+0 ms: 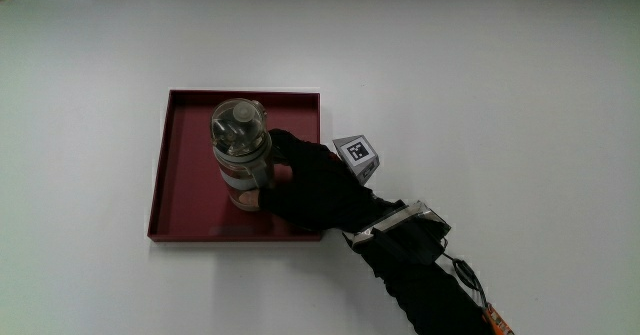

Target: Place bottle

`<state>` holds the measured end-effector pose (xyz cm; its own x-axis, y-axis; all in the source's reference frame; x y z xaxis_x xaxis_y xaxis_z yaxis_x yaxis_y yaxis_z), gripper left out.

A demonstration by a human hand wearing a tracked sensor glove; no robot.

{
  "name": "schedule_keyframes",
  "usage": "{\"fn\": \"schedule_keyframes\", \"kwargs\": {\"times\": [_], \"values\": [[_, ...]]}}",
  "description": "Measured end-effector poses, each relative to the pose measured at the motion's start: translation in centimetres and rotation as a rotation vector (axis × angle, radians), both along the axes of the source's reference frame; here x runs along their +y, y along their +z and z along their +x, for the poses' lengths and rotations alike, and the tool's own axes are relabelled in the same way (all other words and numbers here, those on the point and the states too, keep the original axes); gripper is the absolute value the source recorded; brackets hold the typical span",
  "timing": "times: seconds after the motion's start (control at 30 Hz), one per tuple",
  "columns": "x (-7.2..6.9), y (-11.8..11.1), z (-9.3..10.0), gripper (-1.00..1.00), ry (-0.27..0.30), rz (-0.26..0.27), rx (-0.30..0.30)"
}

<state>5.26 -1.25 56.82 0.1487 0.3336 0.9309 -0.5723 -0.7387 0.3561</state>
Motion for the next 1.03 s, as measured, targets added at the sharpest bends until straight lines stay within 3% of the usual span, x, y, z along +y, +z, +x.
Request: {"fn": "schedule_keyframes", "kwargs": {"times": [0.3,0.5,0.53,0.6,0.63,0.7,0.73,0.77,0.97,1.03], "values": [[-0.1,-0.4,0.4,-0.59,-0.052,-0.039,-0.027],[-0.5,-3.2,1.8,-0.86,-0.094,-0.041,-0.082],[-0.7,-3.6,2.3,-0.91,-0.104,0.010,-0.055],[-0.9,-5.0,3.0,-1.00,-0.140,0.022,-0.013],[-0.7,-6.5,3.2,-1.00,-0.145,-0.051,-0.020],[-0.9,-7.2,4.0,-1.00,-0.176,-0.025,0.001],[-1.1,-7.3,4.5,-1.00,-0.200,0.023,-0.014],[-1.3,-7.8,4.9,-1.00,-0.208,0.040,-0.001],[-1.6,-11.8,7.5,-1.00,-0.237,0.075,0.054],[-1.7,-12.5,8.5,-1.00,-0.254,0.101,0.115]]}}
